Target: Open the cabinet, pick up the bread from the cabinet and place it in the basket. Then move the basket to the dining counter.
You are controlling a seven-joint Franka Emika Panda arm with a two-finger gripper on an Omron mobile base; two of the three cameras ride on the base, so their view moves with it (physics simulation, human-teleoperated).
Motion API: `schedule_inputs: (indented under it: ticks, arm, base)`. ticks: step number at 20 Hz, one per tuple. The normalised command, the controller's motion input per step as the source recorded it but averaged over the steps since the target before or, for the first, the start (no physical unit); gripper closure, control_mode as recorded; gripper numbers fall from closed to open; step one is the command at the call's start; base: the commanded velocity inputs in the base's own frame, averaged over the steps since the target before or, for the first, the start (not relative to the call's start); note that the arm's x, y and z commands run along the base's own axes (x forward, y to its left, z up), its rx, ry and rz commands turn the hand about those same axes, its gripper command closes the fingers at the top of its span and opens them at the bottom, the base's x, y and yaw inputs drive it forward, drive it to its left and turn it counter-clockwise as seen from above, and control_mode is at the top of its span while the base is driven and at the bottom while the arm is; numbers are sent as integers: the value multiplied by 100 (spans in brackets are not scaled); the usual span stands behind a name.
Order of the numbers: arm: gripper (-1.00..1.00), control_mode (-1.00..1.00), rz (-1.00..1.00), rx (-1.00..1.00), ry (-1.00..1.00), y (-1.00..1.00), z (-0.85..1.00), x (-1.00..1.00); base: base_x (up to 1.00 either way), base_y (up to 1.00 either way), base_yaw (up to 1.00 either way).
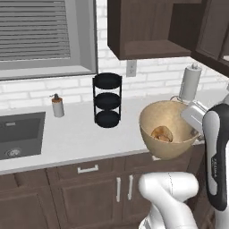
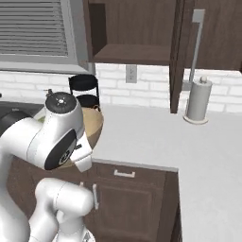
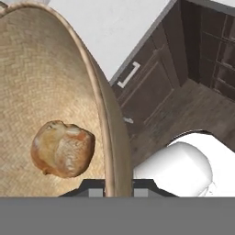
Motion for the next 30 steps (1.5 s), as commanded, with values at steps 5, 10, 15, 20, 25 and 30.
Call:
schedule_inputs:
  ticks: [5,10,15,20,25,30]
  arm:
    - [100,100,0,0,0,0,0,0]
    - [100,100,0,0,0,0,0,0]
    - [100,100,0,0,0,0,0,0]
    - [100,100,0,0,0,0,0,0]
    - [100,100,0,0,0,0,0,0]
    - [100,100,0,0,0,0,0,0]
  base:
    - [-47,86,-59]
    - [-28,63,-78]
    - [-20,39,-75]
    - [14,-1,-74]
    - [14,0,-77]
    - [14,0,-78]
